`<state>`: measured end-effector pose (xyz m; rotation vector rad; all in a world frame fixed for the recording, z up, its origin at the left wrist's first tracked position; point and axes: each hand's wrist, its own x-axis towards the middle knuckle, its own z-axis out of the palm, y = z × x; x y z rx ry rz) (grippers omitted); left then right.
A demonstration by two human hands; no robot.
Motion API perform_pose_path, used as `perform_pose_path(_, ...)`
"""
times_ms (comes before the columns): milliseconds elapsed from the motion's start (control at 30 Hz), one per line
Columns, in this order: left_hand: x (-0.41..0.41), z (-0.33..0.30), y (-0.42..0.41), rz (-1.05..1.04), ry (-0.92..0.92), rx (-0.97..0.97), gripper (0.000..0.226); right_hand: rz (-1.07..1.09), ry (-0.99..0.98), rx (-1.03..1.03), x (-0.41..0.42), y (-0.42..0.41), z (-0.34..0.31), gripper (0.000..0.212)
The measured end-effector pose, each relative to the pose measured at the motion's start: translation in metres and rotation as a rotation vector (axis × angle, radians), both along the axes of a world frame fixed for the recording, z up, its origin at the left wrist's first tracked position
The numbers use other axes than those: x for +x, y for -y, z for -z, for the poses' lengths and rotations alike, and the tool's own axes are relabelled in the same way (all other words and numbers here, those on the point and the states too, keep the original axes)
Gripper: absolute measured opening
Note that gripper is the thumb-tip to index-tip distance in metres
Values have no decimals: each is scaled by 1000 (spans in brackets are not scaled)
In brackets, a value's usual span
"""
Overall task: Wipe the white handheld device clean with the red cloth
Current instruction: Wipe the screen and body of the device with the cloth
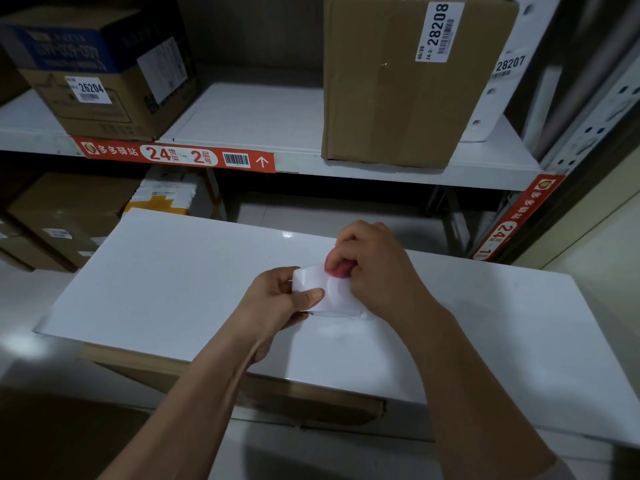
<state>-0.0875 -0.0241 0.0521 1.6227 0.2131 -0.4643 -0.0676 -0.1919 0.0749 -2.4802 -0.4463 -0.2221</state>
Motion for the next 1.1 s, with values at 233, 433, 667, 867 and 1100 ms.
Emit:
perform_pose_path(233,0,2,0,-10,10,-22,28,-148,-112,-45,-8,-9,-13,31)
perform_pose_path(433,2,8,-8,62,17,-53,67,-27,-73,-14,-8,-11,-11,37)
perform_pose_path(667,3,10,-4,-3,29,-73,52,-39,-89,-48,-13,-9,-17,41)
perform_pose_path(867,4,10,1,-87,-5,-125,47,-3,-151,-15,-17,-4,-19,31)
perform_pose_path(1100,4,10,5,-76,78,-17,45,26,-149,23,-16,0,-15,31)
